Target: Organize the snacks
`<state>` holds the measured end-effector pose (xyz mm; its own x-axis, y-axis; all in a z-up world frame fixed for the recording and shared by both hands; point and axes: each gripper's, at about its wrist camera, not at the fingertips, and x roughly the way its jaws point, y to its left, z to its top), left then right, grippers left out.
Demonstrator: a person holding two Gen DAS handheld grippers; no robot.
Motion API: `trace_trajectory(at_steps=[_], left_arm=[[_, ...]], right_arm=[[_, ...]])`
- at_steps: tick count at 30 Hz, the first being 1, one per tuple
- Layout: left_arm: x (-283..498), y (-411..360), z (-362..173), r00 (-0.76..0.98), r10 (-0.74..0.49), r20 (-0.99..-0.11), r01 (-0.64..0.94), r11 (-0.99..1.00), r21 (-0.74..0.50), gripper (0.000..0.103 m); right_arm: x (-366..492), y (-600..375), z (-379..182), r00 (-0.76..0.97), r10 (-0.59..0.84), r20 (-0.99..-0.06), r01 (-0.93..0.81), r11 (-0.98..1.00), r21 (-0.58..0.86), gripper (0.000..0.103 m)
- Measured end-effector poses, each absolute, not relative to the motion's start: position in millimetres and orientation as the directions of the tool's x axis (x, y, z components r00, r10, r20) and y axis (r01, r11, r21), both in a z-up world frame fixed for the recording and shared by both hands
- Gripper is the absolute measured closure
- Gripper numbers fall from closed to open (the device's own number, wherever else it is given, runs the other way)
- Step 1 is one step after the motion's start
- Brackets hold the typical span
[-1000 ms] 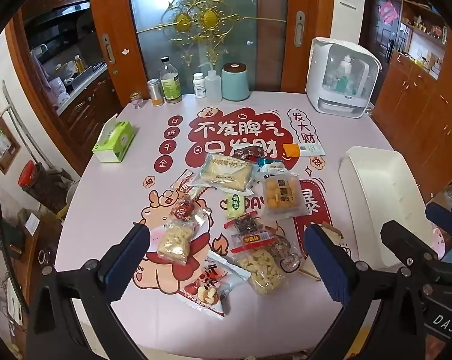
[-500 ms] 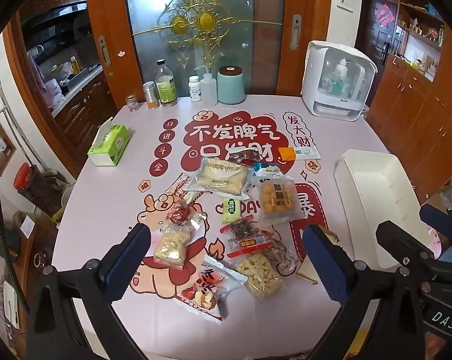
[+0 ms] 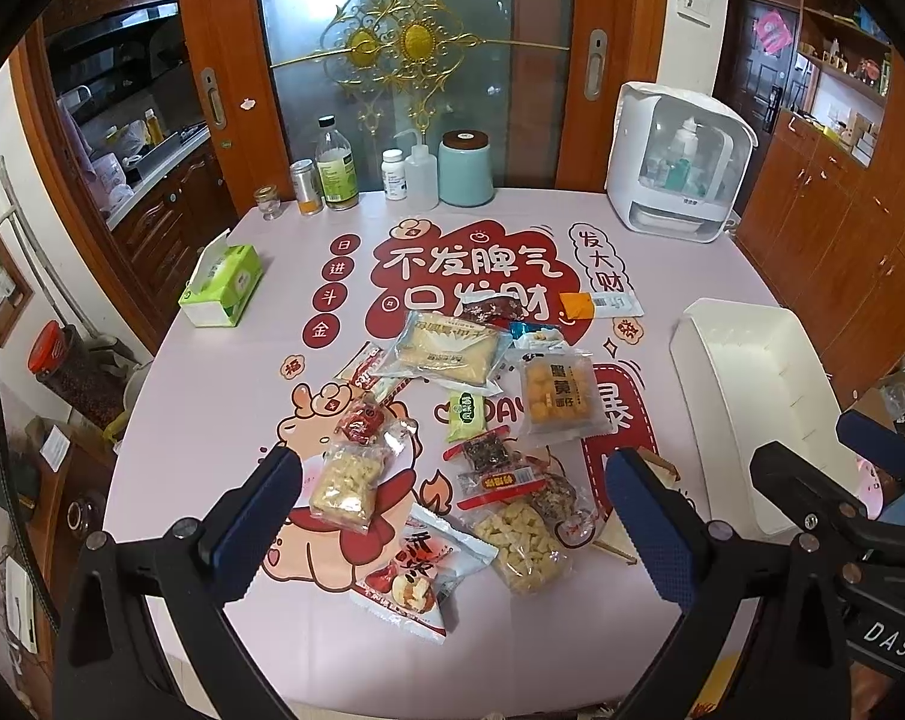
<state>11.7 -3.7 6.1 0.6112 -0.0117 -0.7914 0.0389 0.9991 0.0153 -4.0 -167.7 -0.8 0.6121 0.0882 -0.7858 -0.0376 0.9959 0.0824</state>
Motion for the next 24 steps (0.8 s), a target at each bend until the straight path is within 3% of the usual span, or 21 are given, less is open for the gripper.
trace_trajectory(at_steps=[24], left_arm=[[2.4,2.5,0.9,0.613,-0.013,-0.79,0.033,0.999,0.01,0.003]], right_arm=[[-5.1,-167.8,-3.0,0.613,0.09,-0.785,-0.038,0.996,0.084,0.014]])
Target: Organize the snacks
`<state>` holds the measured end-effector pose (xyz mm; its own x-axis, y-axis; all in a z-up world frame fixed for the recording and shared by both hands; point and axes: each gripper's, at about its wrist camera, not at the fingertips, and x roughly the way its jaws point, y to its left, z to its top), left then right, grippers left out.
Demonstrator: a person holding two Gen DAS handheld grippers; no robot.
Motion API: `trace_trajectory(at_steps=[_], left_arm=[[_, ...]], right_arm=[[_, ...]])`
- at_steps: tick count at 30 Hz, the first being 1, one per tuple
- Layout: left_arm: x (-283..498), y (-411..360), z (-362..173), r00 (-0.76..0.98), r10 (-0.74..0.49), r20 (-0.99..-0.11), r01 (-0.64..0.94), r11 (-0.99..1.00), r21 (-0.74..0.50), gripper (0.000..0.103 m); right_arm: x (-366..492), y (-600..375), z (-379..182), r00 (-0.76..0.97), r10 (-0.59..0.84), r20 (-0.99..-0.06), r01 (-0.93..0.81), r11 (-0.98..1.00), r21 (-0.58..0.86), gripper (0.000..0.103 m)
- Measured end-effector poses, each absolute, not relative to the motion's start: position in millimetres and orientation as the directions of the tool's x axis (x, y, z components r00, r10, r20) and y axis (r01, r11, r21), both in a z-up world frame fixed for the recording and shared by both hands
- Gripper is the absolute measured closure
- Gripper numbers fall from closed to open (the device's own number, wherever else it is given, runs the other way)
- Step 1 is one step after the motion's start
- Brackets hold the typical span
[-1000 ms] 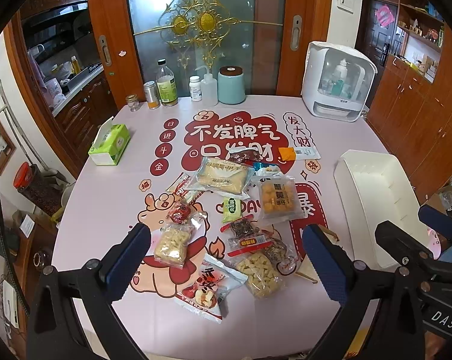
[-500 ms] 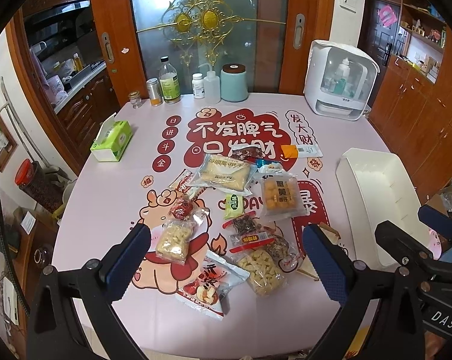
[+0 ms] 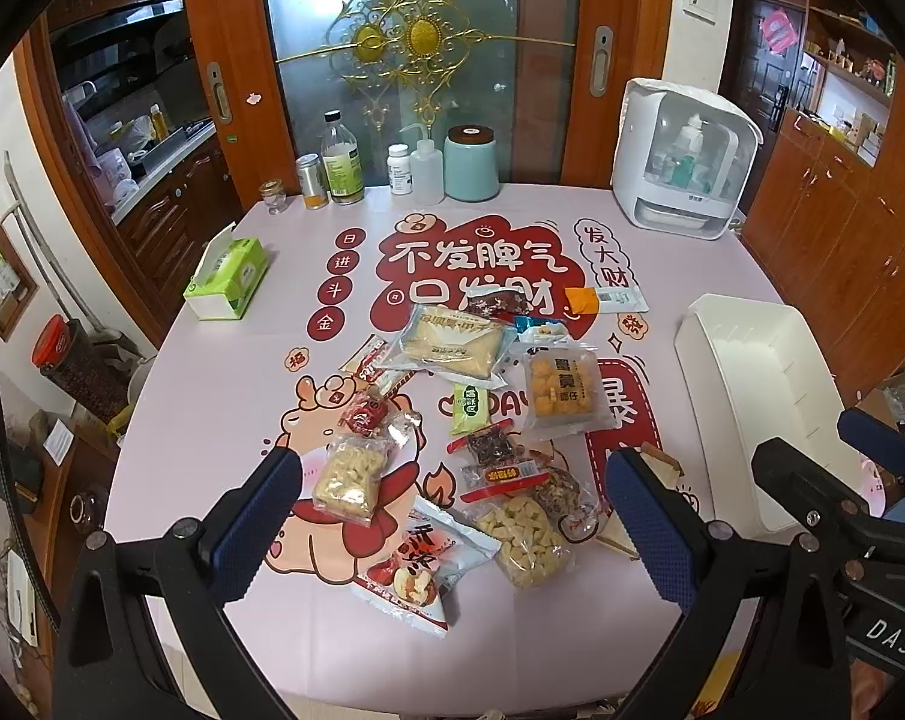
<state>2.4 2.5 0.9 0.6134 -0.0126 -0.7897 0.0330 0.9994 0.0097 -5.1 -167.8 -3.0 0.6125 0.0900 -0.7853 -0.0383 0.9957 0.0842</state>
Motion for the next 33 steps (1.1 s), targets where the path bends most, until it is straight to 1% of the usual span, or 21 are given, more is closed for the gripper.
trace_trajectory(at_steps=[18,33], left_arm=[[-3,3,-1,0.609,-0.006,-0.793,0.023,1.0,0.01,0.003],[-14,-6,0,0.614,0.03,-0.789,-0.04,0.999,0.007,0.002]], right_arm=[[-10,-168,-2,0.614,0.125,-0.779,-0.074,0.992,0.101,0.014],[-9,-178,-6,0.602,0.166,-0.781,-0.137,0.985,0.104,0.014]])
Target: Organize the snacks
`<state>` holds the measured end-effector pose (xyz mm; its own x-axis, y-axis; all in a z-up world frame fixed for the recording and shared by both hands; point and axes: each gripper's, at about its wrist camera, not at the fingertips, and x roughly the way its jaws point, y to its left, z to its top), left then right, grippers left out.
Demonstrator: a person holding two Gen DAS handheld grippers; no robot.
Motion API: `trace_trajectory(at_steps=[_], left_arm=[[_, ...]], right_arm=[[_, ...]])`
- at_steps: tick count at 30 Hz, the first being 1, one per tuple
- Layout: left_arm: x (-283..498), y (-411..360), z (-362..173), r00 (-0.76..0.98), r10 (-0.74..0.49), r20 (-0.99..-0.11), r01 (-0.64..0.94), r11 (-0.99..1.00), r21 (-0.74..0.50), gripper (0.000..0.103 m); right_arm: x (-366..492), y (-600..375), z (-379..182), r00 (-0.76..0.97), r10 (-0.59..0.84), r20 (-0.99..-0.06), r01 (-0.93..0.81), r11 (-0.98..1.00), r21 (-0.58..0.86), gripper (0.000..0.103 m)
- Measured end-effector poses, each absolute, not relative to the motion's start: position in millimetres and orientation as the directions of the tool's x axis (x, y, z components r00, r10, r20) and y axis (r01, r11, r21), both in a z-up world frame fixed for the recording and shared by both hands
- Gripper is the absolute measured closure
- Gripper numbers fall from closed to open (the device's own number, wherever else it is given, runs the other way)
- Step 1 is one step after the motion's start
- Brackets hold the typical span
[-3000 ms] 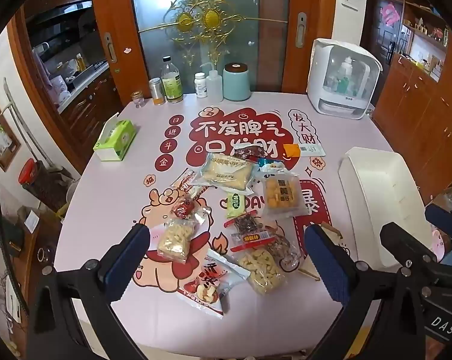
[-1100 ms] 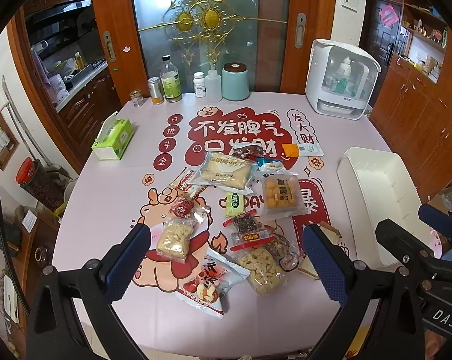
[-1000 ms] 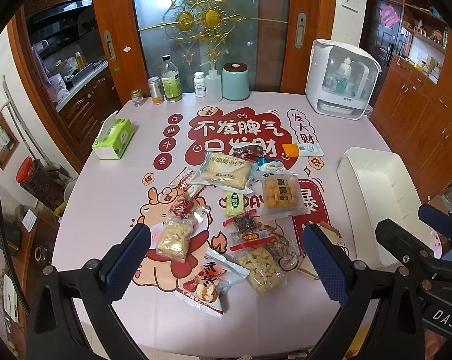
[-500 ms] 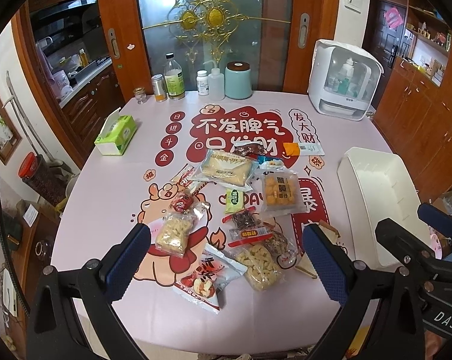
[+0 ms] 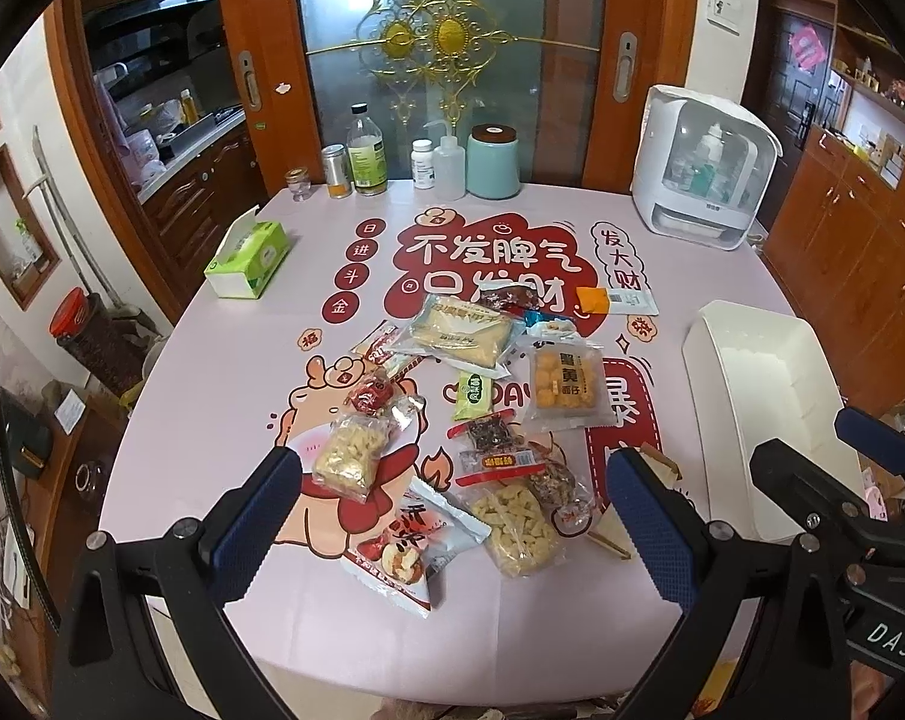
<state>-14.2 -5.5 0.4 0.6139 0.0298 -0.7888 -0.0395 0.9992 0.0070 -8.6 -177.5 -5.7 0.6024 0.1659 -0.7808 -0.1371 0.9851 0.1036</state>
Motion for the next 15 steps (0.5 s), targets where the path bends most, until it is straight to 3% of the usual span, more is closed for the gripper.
trace_trajectory(at_steps=[6,15], left_arm=[[-17,2,-4,0.607,-0.009,-0.794,-0.05,0.998,-0.05,0.003],[-17,22,-2,0.608,0.011,-0.794,-0.052,0.998,-0.026,0.002]], right_arm=[[-6,-176,-7,0.597,0.193,-0.779,-0.163,0.98,0.119,0.014],[-1,-155,-9,0.589,0.192,-0.785,-0.176,0.979,0.107,0.014]])
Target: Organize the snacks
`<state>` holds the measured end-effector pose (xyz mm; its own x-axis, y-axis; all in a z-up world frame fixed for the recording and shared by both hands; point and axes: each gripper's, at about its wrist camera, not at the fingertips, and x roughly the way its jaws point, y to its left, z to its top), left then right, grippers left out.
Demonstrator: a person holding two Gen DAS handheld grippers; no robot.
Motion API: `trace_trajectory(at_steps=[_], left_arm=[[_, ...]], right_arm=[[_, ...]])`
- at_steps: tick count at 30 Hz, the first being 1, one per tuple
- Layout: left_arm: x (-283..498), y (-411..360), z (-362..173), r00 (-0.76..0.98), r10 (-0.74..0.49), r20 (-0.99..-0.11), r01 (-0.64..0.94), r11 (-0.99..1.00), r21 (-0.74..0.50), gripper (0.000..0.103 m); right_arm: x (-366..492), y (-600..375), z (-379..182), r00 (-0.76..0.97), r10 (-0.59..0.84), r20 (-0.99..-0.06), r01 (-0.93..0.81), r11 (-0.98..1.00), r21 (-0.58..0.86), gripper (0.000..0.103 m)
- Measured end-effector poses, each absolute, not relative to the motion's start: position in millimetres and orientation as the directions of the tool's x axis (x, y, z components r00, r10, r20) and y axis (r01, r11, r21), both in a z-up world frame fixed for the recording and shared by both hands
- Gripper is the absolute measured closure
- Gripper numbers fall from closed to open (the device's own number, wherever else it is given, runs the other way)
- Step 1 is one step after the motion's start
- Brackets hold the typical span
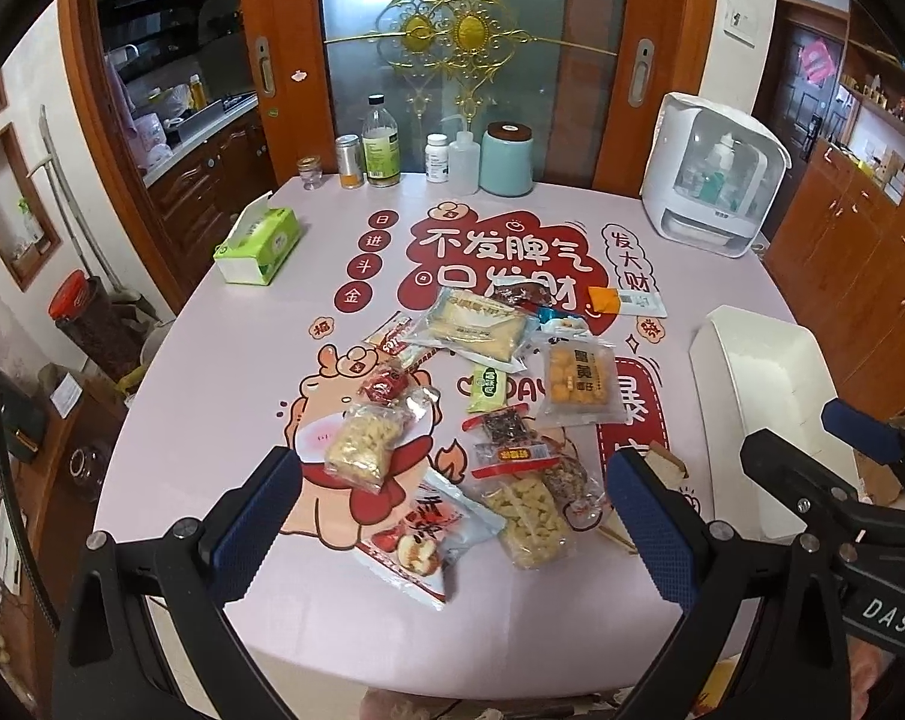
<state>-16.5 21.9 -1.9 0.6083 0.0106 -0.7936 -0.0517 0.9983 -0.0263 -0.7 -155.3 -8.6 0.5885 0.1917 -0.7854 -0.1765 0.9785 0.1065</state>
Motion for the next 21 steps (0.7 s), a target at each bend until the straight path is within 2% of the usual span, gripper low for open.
trace_trajectory(at_steps=[12,21], left_arm=[[7,85,-3,0.609,0.005,-0.793,0.053,0.997,0.047,0.002],[41,148,-55,0.517,-0.02,-0.856,0.142,0.988,0.063,0.002]], right_arm=[[15,-104,-17,0.557,0.171,-0.813,-0.094,0.985,0.143,0.014],[28,-63,-80,0.419,0.177,-0.891,0.008,0.98,0.199,0.014]])
